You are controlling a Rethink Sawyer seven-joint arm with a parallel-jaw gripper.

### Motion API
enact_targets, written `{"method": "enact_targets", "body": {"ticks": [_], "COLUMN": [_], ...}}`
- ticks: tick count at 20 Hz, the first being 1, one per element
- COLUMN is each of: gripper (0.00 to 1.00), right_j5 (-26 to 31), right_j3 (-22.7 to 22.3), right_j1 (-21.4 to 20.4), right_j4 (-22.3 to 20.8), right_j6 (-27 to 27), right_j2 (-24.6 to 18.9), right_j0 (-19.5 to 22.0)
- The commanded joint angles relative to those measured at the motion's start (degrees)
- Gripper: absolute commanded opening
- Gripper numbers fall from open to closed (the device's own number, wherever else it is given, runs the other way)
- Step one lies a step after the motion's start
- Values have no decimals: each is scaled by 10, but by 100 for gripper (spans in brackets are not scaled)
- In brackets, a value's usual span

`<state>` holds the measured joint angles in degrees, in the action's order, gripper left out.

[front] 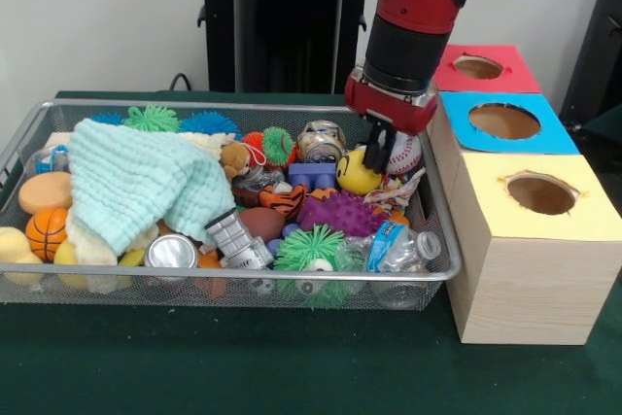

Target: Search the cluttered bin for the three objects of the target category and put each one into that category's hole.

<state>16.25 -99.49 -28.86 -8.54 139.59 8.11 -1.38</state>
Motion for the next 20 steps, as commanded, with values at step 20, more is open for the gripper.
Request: {"method": "enact_targets", "body": {"ticks": [20], "gripper": [0], "right_j5": [47], "right_j3": [96], "right_j1": [32], "right_j4": [49], "right_j6": [49], "right_j2": [-40], "right_j0": [-15]}}
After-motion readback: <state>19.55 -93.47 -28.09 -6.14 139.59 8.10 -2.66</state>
